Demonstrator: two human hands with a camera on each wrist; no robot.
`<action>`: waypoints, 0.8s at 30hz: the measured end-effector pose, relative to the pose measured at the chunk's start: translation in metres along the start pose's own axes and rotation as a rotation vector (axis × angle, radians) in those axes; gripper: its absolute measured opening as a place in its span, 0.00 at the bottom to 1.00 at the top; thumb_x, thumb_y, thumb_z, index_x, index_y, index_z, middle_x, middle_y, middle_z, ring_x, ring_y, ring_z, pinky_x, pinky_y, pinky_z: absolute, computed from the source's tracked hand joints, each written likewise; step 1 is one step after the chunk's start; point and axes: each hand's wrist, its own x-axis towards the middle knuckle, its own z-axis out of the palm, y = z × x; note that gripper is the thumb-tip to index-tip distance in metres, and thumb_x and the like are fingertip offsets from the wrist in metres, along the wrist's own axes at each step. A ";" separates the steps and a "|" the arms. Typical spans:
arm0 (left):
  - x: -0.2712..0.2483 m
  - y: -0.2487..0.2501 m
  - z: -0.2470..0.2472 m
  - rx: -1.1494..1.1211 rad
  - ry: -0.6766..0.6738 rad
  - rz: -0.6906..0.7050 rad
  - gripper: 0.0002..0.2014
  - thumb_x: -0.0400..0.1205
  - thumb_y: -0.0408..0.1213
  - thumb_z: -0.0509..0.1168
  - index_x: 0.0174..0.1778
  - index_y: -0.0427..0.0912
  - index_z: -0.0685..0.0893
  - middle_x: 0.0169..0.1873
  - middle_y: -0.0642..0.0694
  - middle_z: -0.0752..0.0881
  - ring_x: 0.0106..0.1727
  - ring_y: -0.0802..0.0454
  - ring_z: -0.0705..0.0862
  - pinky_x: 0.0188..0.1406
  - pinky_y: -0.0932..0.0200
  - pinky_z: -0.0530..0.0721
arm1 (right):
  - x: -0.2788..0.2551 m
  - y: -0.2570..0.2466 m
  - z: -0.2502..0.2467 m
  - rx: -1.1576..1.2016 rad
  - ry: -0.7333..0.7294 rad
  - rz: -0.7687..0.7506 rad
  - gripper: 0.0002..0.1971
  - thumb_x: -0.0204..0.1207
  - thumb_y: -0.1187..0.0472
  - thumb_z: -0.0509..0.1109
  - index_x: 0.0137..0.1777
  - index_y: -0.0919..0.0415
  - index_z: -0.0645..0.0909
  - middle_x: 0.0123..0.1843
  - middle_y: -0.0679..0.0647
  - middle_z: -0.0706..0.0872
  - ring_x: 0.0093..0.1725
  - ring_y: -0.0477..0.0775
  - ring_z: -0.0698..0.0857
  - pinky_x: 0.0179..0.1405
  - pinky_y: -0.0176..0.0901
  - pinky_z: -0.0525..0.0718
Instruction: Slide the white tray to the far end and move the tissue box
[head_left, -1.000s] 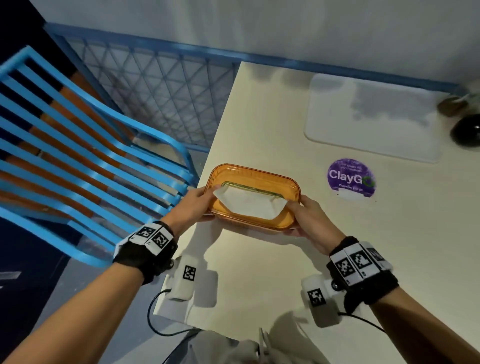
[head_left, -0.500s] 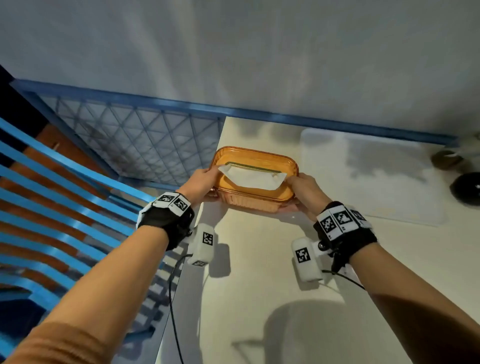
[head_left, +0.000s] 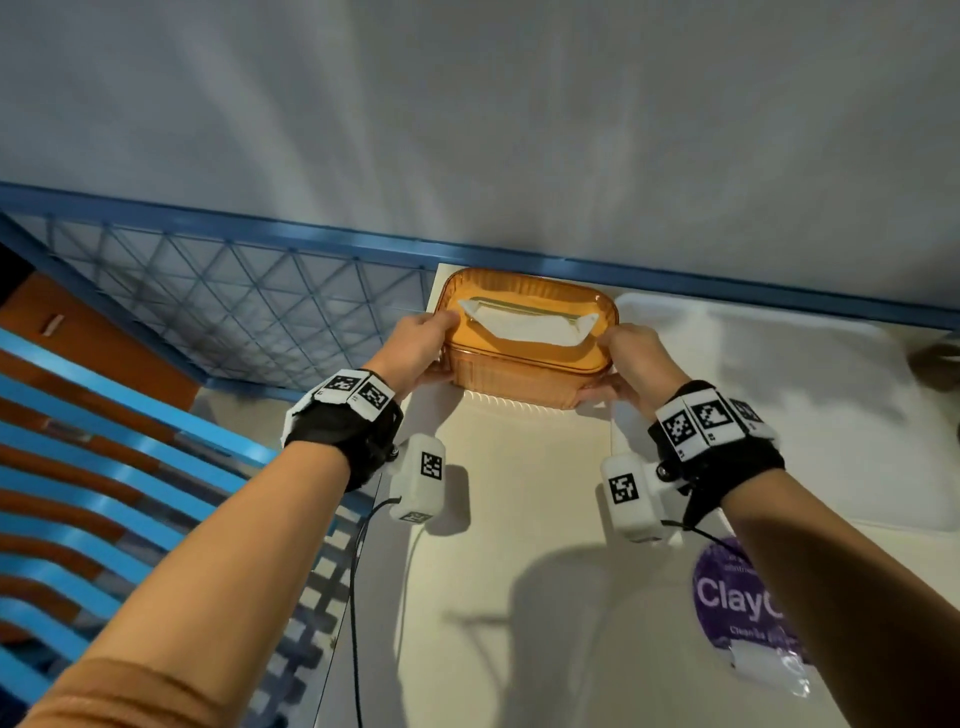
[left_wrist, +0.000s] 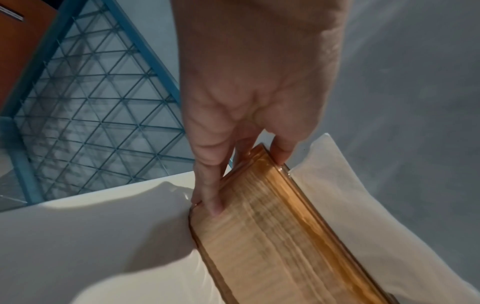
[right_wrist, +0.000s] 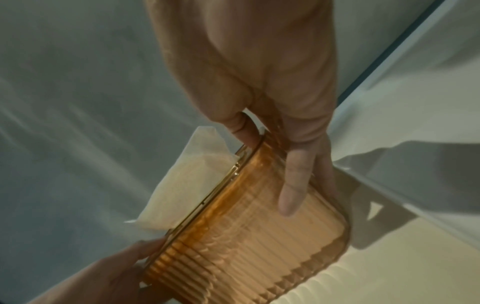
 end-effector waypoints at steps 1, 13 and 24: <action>0.006 0.003 0.002 -0.007 0.007 0.017 0.20 0.85 0.42 0.58 0.67 0.33 0.78 0.43 0.44 0.84 0.53 0.44 0.83 0.51 0.48 0.87 | 0.008 -0.002 0.000 -0.005 -0.001 -0.009 0.17 0.67 0.54 0.60 0.51 0.60 0.82 0.53 0.71 0.89 0.48 0.76 0.89 0.49 0.78 0.86; 0.042 0.021 0.011 0.008 0.000 0.114 0.22 0.85 0.49 0.59 0.66 0.35 0.79 0.54 0.42 0.86 0.58 0.45 0.85 0.61 0.45 0.87 | 0.043 -0.022 0.004 -0.055 0.110 -0.109 0.16 0.78 0.43 0.56 0.37 0.51 0.77 0.55 0.65 0.88 0.55 0.67 0.87 0.60 0.66 0.85; 0.037 0.027 0.012 0.150 -0.010 0.084 0.32 0.83 0.60 0.53 0.79 0.44 0.65 0.76 0.40 0.75 0.75 0.36 0.75 0.69 0.36 0.76 | 0.050 -0.021 0.008 -0.029 0.118 -0.136 0.22 0.80 0.41 0.50 0.57 0.56 0.76 0.60 0.66 0.86 0.58 0.68 0.85 0.60 0.68 0.84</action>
